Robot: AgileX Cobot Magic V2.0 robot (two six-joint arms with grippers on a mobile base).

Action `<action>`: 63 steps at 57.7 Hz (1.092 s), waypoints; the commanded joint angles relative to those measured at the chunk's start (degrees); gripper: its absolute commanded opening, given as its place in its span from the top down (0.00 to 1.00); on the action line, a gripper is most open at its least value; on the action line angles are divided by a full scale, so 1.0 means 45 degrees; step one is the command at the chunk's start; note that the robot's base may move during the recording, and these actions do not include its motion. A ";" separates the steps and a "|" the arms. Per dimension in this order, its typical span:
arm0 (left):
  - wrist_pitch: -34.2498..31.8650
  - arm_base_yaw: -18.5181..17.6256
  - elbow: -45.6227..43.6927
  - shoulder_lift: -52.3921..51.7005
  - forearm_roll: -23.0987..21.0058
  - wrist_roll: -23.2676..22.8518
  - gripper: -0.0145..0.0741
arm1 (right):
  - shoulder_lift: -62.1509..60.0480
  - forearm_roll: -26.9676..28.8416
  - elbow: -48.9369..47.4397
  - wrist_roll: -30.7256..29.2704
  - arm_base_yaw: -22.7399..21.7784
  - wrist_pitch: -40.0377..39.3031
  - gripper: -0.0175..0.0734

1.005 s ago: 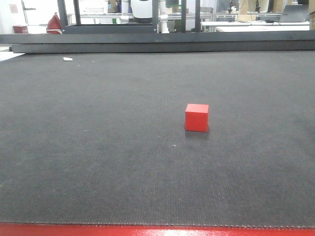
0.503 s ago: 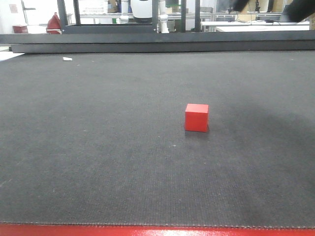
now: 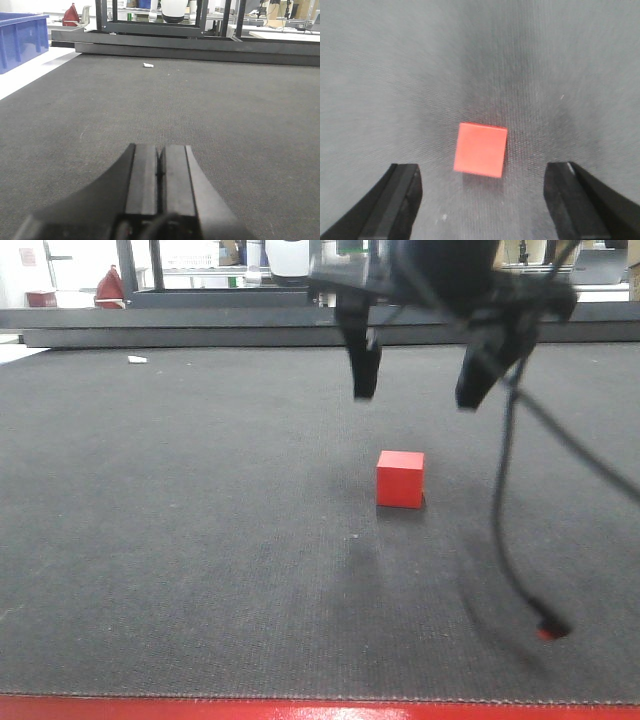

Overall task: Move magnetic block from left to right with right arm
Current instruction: 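Lower the open right gripper around the red cube and close, then lift the red cube with the right gripper toward the robot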

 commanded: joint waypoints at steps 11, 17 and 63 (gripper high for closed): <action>-0.1056 -0.0018 0.0098 -0.0157 -0.0059 -0.0075 0.98 | 0.0659 -0.0457 -0.0598 0.0761 -0.0007 -0.0498 0.14; -0.1056 -0.0018 0.0098 -0.0157 -0.0059 -0.0075 0.98 | 0.0946 -0.0457 -0.0598 0.0794 -0.0007 -0.0897 0.14; -0.1056 -0.0018 0.0098 -0.0157 -0.0059 -0.0075 0.98 | 0.0435 -0.0362 -0.0582 -0.1446 -0.0938 -0.1137 0.55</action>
